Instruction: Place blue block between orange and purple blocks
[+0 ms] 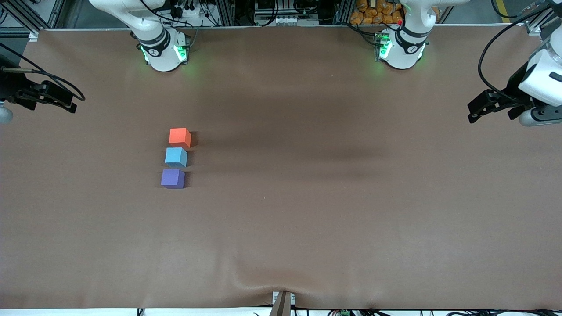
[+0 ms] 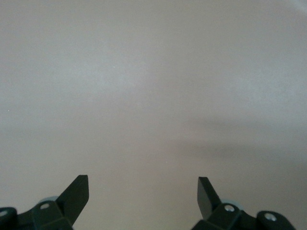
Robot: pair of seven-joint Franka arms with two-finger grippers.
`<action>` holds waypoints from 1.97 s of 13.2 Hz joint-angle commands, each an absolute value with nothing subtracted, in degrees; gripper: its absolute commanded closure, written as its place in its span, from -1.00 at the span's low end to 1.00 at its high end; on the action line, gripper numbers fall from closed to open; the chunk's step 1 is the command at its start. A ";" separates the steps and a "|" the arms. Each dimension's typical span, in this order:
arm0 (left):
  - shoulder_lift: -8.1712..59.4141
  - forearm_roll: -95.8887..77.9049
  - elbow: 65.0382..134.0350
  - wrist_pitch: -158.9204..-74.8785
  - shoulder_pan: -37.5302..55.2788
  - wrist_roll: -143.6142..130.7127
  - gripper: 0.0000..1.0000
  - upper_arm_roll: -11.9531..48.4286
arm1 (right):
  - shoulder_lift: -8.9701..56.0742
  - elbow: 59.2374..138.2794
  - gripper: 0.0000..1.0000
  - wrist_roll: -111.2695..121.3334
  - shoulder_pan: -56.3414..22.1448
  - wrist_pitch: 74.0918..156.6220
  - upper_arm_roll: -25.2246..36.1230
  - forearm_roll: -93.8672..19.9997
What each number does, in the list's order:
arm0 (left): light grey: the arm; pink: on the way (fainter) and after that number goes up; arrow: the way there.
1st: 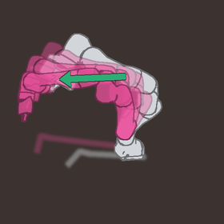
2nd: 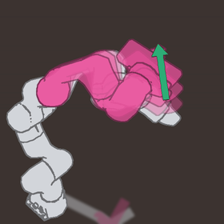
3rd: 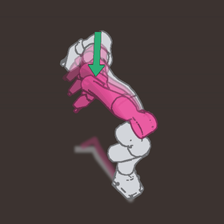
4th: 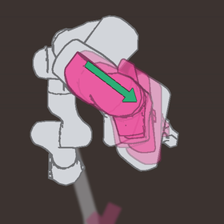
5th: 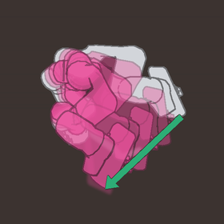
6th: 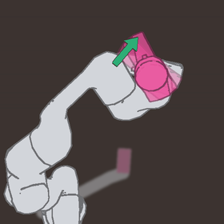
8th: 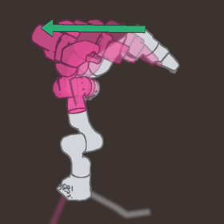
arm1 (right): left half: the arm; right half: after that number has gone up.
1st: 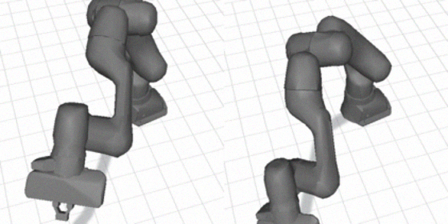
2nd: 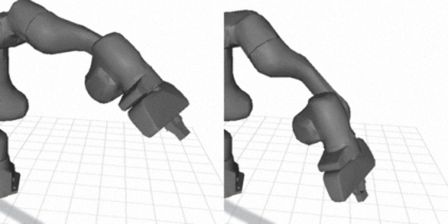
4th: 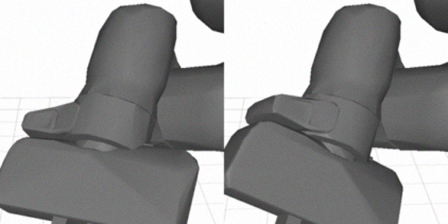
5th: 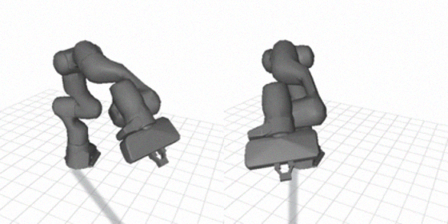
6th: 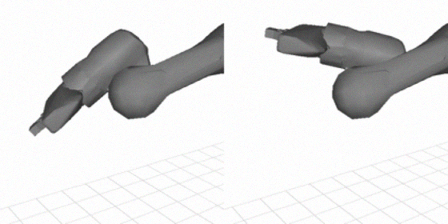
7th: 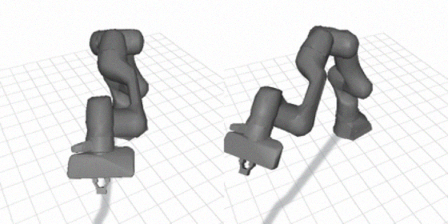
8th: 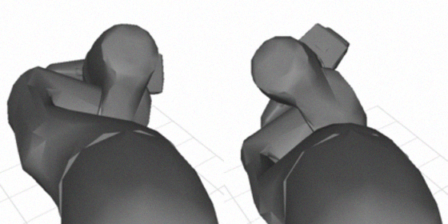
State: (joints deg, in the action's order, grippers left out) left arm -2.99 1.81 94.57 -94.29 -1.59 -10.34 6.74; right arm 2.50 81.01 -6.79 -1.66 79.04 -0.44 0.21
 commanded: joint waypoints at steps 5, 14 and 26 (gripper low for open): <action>-2.81 0.62 93.60 -93.60 -2.55 -9.58 -1.00 7.03 | 0.79 82.88 -1.00 -6.59 0.97 79.81 -2.81 -0.79; -3.16 0.62 93.69 -93.52 -2.46 -9.49 -1.00 7.12 | 0.88 82.53 -1.00 -6.50 -1.14 81.21 -2.81 -1.85; -3.60 -1.48 88.95 -85.27 -2.11 -7.38 -1.00 7.82 | 0.79 82.71 -1.00 -4.85 -1.76 81.74 -2.81 -1.32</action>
State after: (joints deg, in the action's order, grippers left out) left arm -3.22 0.97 90.72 -88.21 -1.68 -8.44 7.60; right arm 2.46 81.01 -6.44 -1.58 81.02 -2.85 -1.19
